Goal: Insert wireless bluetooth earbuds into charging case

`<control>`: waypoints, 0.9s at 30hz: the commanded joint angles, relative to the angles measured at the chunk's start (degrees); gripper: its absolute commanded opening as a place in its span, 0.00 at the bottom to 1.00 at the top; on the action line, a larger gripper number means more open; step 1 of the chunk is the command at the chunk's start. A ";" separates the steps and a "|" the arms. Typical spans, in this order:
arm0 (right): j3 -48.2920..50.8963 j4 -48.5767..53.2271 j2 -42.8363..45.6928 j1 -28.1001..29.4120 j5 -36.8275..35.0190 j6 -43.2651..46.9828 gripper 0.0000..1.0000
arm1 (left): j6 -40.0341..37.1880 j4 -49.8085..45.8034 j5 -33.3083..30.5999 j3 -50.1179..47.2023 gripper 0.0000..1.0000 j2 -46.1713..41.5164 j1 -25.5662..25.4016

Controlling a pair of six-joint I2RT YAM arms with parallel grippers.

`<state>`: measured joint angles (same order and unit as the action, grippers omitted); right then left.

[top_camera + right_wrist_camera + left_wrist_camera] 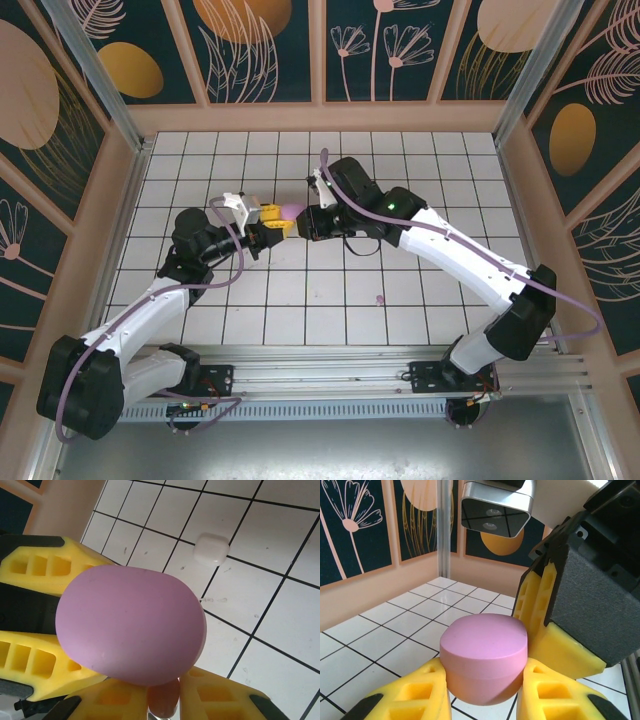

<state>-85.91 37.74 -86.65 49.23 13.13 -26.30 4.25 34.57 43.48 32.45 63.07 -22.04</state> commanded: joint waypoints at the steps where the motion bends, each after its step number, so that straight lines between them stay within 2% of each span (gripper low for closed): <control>1: -4.33 -5.05 0.73 -1.95 -2.69 -0.72 0.20 | -2.02 -2.09 6.26 0.17 0.00 0.04 -1.18; 27: -6.82 -5.58 0.04 -2.61 -0.19 -1.91 0.21 | -2.88 -3.61 5.30 0.51 0.00 0.07 -1.86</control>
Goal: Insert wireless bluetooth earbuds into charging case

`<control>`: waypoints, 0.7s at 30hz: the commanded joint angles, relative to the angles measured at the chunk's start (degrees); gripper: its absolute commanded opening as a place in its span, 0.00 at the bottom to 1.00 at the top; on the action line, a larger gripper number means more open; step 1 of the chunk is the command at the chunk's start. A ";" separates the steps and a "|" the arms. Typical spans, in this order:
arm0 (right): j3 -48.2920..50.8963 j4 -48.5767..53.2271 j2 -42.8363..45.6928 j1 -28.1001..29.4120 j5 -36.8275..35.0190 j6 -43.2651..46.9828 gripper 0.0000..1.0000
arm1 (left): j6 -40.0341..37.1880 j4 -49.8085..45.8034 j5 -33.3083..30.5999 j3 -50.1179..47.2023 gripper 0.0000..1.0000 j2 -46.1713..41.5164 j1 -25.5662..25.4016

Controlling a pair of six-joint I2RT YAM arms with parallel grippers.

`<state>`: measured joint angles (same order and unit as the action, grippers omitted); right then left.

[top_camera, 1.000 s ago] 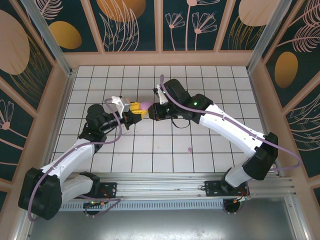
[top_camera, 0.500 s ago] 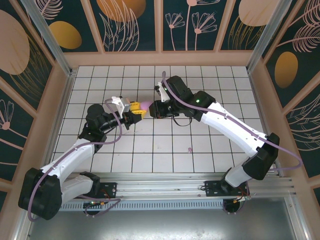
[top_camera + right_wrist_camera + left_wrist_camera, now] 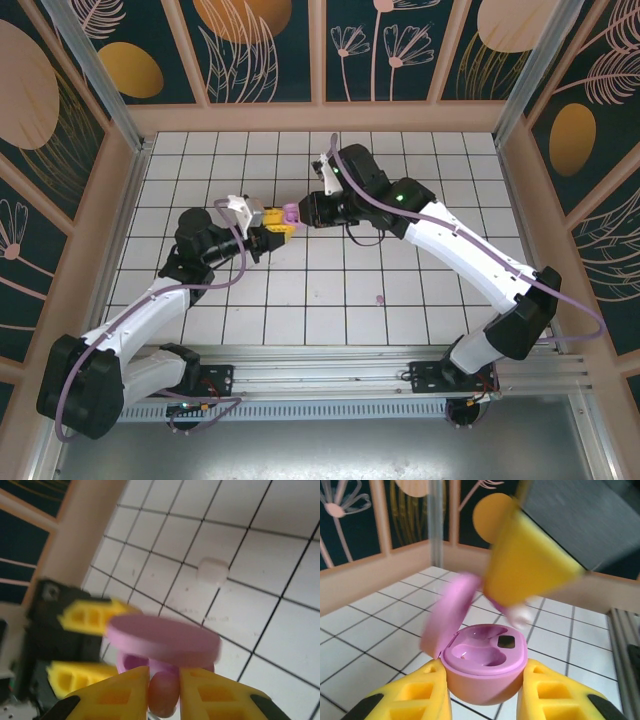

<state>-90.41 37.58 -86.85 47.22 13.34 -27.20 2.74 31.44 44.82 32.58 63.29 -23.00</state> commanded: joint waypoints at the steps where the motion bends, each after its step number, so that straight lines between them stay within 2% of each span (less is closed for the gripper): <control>1: -2.12 -5.66 0.28 -0.72 -0.41 -1.07 0.21 | -1.41 -0.44 4.11 0.42 0.00 -0.22 -0.90; 11: -0.42 -6.13 -0.91 -0.49 1.25 -1.50 0.21 | -1.19 -0.57 3.08 0.58 0.00 -1.13 -0.92; 21: 3.93 -5.52 0.26 3.18 -1.84 -1.57 0.23 | 0.82 2.51 1.24 0.25 0.00 -1.67 -0.96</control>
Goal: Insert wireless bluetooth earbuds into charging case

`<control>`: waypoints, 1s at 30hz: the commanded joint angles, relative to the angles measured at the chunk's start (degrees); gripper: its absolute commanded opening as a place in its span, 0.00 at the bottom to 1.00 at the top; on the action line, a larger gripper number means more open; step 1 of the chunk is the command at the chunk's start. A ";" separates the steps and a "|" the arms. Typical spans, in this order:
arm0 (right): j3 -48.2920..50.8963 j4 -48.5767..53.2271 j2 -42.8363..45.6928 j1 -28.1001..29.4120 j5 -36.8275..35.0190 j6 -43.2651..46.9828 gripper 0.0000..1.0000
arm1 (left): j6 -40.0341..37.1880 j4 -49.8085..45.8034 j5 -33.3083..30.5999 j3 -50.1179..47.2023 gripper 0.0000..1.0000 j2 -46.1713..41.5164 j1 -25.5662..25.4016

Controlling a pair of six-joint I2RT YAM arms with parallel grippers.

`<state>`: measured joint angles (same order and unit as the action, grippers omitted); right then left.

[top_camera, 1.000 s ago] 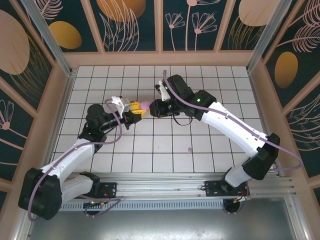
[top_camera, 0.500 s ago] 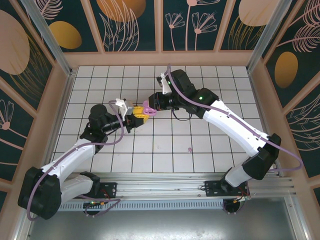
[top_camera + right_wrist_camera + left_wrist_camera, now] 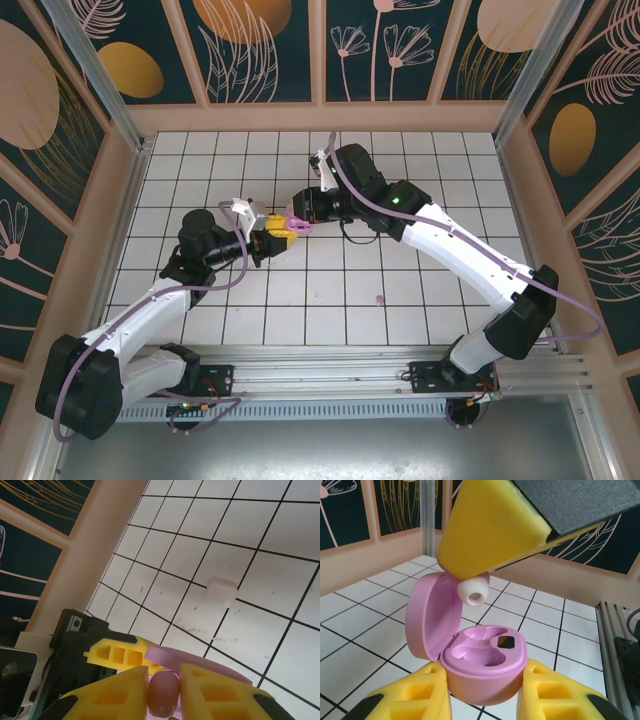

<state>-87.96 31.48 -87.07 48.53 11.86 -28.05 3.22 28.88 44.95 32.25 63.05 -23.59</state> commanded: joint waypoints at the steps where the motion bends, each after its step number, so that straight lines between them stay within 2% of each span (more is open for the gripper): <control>1: 1.43 0.90 0.41 2.19 -1.00 -0.54 0.23 | 0.54 5.29 0.93 0.53 0.00 -1.56 -0.38; 10: 2.45 2.60 0.67 4.37 -6.72 1.42 0.26 | 3.18 8.12 0.05 -0.25 0.00 -3.14 -0.40; 16: 3.01 2.68 1.63 4.73 -7.72 1.33 0.27 | 3.18 8.52 0.18 -0.33 0.00 -3.54 -0.40; 25: 3.10 0.79 4.81 4.64 -8.84 0.39 0.31 | 8.24 17.52 0.52 -3.36 0.00 -0.78 -0.40; 30: 4.91 -0.39 8.34 3.73 -9.48 -0.34 0.34 | 8.16 17.96 0.14 -3.54 0.00 -0.08 -0.39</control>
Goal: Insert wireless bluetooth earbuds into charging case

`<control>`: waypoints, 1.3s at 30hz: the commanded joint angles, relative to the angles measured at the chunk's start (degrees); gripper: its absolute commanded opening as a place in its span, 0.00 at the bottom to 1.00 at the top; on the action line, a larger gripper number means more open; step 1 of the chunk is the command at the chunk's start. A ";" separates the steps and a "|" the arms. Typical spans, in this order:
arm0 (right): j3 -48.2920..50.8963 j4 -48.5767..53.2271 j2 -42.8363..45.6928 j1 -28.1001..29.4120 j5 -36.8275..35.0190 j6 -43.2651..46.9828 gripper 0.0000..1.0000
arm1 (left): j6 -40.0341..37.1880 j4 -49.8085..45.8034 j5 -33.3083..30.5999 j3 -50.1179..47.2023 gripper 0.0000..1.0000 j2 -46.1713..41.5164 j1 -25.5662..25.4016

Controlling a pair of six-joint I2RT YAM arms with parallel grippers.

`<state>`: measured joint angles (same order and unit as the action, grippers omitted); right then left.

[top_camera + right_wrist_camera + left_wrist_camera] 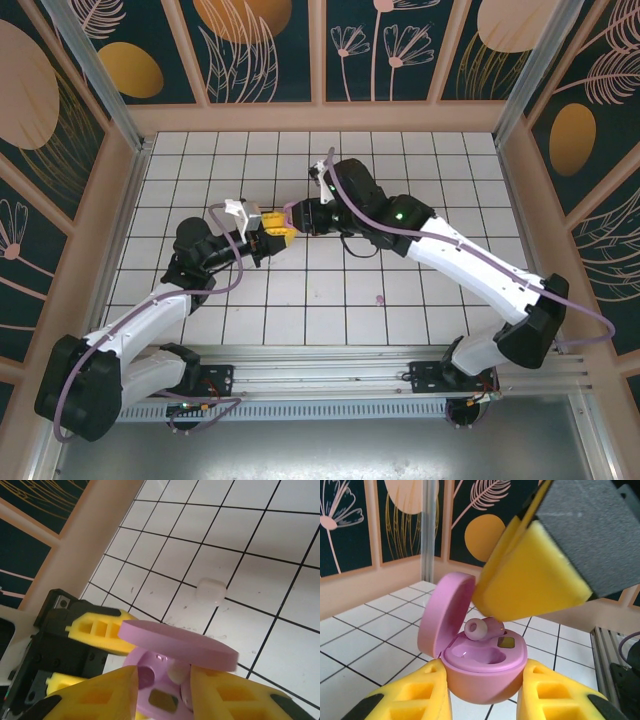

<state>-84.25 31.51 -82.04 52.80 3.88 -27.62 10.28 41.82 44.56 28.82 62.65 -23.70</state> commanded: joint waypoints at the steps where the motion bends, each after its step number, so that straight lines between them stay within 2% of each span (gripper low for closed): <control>1: 1.75 -0.53 3.89 -0.71 -1.34 -0.77 0.35 | 1.06 5.02 0.56 -0.07 0.00 0.43 -0.25; 10: 4.22 -0.93 4.14 -1.64 0.07 -0.96 0.36 | 0.88 4.85 0.79 0.45 0.00 0.89 -0.22; 21: 2.20 0.17 1.31 -1.99 0.57 0.64 0.35 | 0.05 2.97 0.93 1.33 0.00 0.78 -0.26; 27: 7.82 -1.98 6.55 -2.69 -0.32 -0.53 0.35 | -0.86 -0.82 0.48 2.81 0.00 1.75 -0.21; 31: 13.62 -6.08 9.96 -2.61 3.01 -2.87 0.33 | -1.66 -5.20 -0.43 4.80 0.00 2.62 -0.24; 34: 15.93 -8.88 9.19 -2.28 5.97 -4.15 0.31 | -1.68 -6.16 -0.06 5.54 0.00 3.30 -0.22; 39: 13.46 -9.45 5.76 -2.07 6.15 -2.67 0.29 | -1.31 -6.40 0.75 5.93 0.00 4.12 -0.21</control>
<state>-69.36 25.02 -74.76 50.35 8.69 -30.44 9.69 36.01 44.45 32.86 66.28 -23.70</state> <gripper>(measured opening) 0.296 0.263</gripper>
